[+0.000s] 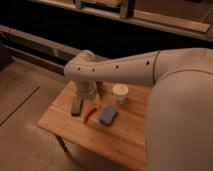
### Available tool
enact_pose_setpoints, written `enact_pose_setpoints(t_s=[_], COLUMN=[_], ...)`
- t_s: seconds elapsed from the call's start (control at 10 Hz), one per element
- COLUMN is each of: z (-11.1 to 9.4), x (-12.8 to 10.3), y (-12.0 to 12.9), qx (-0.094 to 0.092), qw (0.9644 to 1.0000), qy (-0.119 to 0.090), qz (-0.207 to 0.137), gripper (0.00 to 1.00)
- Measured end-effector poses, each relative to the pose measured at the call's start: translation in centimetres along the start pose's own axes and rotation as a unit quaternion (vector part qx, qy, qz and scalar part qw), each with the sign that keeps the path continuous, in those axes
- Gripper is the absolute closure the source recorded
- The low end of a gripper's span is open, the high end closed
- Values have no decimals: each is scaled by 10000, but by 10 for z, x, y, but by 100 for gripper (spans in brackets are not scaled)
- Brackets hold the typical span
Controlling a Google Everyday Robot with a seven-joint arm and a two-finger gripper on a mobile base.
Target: Place the white sponge in the ceramic cup
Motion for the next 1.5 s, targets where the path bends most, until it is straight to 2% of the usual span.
enact_pose_setpoints(t_s=[0.5,0.6,0.8,0.9,1.1,1.3,1.5], z=[0,0,0,-1,2,11,24], x=[0,-8,-34,-46,-60,-66,-68], y=[0,-5,-40,-68,-110,-132,-131], qx=[12,18,34,45,23,-60,-292], qw=[10000,9999,9979,9956,9910,9883,9879], qy=[13,59,122,149,191,235,268], qz=[9,156,638,926,1322,1507,1502], gripper=[35,35,35,35,35,35,35])
